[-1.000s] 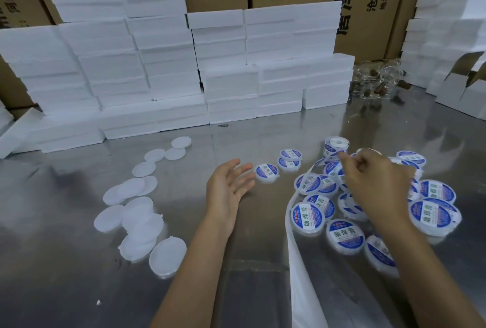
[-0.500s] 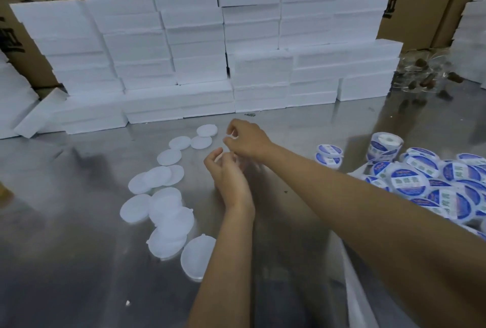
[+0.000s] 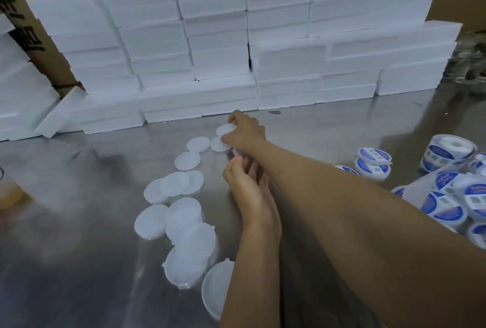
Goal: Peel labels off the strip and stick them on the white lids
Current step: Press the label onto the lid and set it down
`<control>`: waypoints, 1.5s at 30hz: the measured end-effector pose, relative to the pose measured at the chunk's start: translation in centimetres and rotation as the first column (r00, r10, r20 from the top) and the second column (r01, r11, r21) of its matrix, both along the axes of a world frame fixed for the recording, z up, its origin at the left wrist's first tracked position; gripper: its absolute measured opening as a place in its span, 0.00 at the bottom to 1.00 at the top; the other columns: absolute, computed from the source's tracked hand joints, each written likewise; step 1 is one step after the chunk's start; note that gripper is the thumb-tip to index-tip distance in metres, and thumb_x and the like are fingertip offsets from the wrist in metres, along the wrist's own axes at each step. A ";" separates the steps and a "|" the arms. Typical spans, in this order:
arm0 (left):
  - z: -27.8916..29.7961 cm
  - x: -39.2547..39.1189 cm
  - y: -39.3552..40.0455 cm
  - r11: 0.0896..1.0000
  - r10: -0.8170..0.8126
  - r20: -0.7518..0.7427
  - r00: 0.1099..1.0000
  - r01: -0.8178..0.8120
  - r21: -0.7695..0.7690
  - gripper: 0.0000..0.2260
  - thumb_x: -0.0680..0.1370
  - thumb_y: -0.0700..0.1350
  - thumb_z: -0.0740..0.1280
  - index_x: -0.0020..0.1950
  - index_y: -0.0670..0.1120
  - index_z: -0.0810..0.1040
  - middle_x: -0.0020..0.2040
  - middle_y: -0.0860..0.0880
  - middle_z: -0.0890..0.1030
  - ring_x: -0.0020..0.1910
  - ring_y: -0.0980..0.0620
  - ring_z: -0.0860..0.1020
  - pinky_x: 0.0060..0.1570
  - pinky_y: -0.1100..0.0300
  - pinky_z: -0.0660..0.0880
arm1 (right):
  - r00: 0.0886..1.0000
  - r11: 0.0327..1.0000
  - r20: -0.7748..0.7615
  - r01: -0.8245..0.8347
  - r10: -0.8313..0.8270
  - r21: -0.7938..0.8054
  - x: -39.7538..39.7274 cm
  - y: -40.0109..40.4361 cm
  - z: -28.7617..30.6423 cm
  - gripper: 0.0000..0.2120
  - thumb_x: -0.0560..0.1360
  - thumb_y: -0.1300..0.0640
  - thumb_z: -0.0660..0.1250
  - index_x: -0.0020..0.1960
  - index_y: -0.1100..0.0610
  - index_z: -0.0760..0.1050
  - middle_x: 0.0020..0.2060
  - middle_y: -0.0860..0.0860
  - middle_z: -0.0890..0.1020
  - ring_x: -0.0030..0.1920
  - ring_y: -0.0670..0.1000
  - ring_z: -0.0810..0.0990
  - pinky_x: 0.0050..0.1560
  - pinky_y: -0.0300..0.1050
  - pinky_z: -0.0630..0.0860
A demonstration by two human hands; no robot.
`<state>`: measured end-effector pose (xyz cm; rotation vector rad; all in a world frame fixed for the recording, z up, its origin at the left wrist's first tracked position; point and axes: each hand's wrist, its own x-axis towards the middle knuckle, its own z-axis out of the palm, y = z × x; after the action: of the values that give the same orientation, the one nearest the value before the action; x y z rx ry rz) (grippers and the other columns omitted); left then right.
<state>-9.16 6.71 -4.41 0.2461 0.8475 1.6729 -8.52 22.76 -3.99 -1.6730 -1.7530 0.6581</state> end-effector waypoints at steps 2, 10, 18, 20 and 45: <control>0.1 -0.1 -0.1 1.000 -0.007 -0.019 1.000 0.007 0.011 0.16 0.84 0.43 0.57 0.70 0.40 0.70 0.57 0.46 0.81 0.59 0.50 0.81 0.60 0.54 0.78 | 0.998 0.999 -0.053 -0.020 0.022 0.026 0.4 -0.4 0.5 0.19 0.70 0.58 0.71 0.58 0.51 0.69 0.58 0.51 0.74 0.59 0.55 0.72 0.58 0.51 0.71; 0.6 -0.9 -0.8 0.996 -0.067 0.096 0.993 0.061 0.066 0.16 0.83 0.51 0.59 0.67 0.43 0.70 0.66 0.40 0.74 0.64 0.41 0.76 0.63 0.43 0.76 | 0.974 0.978 -0.109 -0.192 0.199 0.079 3.9 -7.3 6.5 0.25 0.67 0.59 0.75 0.59 0.56 0.68 0.55 0.52 0.72 0.45 0.48 0.73 0.42 0.42 0.71; 2.6 1.3 -2.7 0.933 -0.277 -0.233 0.932 0.319 0.168 0.17 0.81 0.36 0.57 0.69 0.40 0.75 0.57 0.43 0.84 0.55 0.48 0.83 0.42 0.60 0.82 | 0.972 0.958 0.162 -0.203 0.172 0.203 10.0 -19.5 6.8 0.19 0.70 0.55 0.69 0.60 0.51 0.70 0.54 0.47 0.77 0.56 0.50 0.74 0.61 0.52 0.68; 2.7 2.0 -3.3 0.923 -0.294 -0.320 0.901 0.354 0.150 0.17 0.81 0.34 0.56 0.68 0.40 0.74 0.56 0.42 0.84 0.50 0.48 0.85 0.41 0.57 0.83 | 0.985 0.969 0.097 -0.159 0.142 0.189 12.4 -21.1 6.6 0.21 0.70 0.54 0.71 0.61 0.49 0.71 0.55 0.45 0.77 0.59 0.49 0.73 0.63 0.49 0.67; 1.5 6.9 -6.8 0.818 -0.527 -0.473 0.706 0.573 -0.056 0.18 0.73 0.31 0.72 0.61 0.45 0.81 0.54 0.42 0.86 0.51 0.46 0.85 0.50 0.57 0.82 | 0.921 0.896 -0.082 0.389 -0.380 0.215 21.7 -26.8 1.4 0.08 0.76 0.49 0.68 0.47 0.49 0.69 0.37 0.43 0.81 0.44 0.45 0.78 0.58 0.47 0.66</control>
<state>-2.24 -0.08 -2.87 0.9191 0.9290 1.0837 13.17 -4.07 -2.57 -1.7607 -1.3530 0.2924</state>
